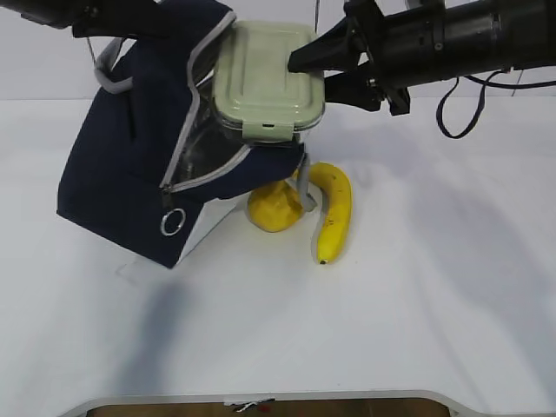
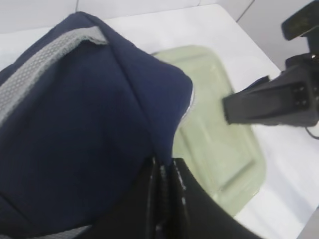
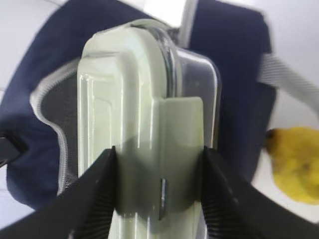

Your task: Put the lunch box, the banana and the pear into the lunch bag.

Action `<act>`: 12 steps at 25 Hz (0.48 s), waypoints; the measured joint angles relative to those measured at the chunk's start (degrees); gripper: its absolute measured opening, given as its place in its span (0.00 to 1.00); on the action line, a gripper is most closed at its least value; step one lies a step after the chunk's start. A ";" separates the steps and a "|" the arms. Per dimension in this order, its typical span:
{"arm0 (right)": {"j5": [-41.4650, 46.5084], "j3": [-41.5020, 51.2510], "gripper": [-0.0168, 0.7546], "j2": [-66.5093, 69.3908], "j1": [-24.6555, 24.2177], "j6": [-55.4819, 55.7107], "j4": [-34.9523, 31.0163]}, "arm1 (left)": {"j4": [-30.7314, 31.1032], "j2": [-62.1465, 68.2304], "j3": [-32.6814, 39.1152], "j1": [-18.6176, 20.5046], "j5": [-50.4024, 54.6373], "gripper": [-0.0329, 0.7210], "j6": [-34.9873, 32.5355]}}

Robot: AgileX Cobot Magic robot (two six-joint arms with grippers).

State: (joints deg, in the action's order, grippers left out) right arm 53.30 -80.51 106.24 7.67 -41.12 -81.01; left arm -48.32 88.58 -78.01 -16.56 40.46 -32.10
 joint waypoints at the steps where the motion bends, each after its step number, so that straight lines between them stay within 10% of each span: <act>1: 0.00 0.00 0.52 0.13 0.55 -0.24 0.00 | 0.00 0.00 0.00 -0.75 -0.87 0.07 -0.29; 12: -0.42 -10.47 0.52 10.84 7.08 -0.87 -3.10 | -0.05 0.00 0.00 -2.15 -3.57 0.07 -0.84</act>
State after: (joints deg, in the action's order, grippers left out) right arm 52.88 -90.98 117.08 14.76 -41.99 -84.11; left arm -48.36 88.58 -78.01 -18.71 36.89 -32.95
